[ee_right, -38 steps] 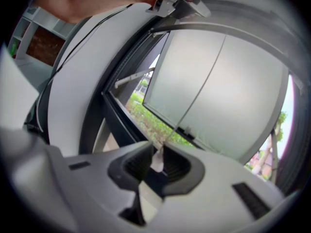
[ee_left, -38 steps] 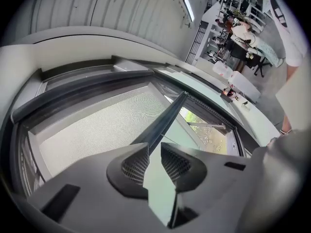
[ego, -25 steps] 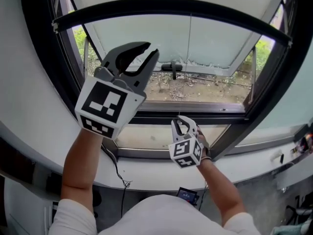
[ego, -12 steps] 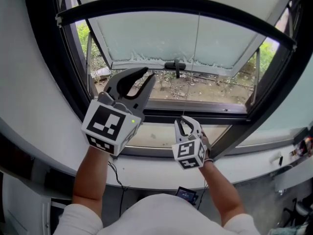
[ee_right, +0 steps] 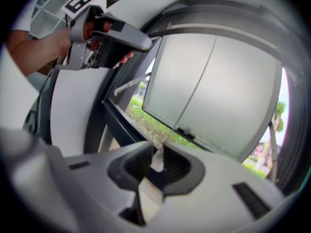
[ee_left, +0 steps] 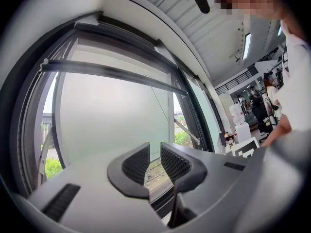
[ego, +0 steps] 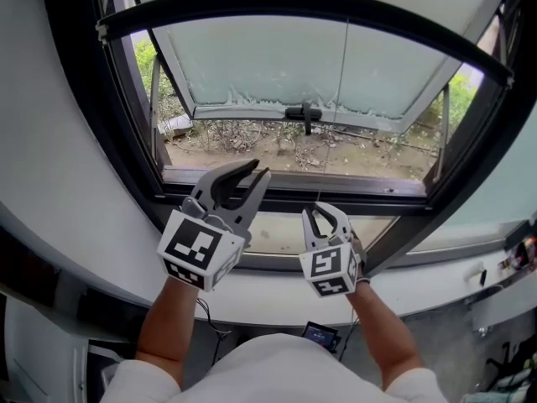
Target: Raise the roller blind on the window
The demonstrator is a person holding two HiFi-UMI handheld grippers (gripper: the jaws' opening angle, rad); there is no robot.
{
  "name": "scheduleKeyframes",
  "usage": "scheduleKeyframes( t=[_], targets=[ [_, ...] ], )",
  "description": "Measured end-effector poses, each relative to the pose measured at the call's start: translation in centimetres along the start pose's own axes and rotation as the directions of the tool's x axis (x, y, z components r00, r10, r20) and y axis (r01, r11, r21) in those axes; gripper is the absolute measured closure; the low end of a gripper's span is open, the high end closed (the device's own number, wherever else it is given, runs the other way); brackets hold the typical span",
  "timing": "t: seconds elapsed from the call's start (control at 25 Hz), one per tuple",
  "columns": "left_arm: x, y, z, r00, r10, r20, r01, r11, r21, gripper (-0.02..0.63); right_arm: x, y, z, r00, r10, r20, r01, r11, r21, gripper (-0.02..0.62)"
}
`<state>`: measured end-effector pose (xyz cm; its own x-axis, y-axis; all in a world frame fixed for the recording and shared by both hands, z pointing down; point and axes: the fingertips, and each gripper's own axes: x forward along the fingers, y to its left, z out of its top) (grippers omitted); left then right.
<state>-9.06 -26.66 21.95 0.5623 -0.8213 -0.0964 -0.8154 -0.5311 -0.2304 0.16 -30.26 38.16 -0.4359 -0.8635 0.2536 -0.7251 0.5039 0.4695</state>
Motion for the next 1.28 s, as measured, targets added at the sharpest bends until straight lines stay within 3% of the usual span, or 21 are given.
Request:
scheduleKeyframes(
  t=[0.44,1.28],
  targets=[
    [-1.2,-1.4,-3.5,0.998,-0.023,-0.058,0.017,0.995,-0.096,0.523,-1.4,-1.7,2.5,0.998,-0.018,0.06,0.017,0.999,0.03,0.518],
    [-2.2,-3.5,-5.1,0.995,-0.069,-0.078,0.057,0.986,-0.154,0.525,-3.8,-4.5,6.6,0.985,-0.078,0.151,0.07,0.996,0.055,0.518]
  ],
)
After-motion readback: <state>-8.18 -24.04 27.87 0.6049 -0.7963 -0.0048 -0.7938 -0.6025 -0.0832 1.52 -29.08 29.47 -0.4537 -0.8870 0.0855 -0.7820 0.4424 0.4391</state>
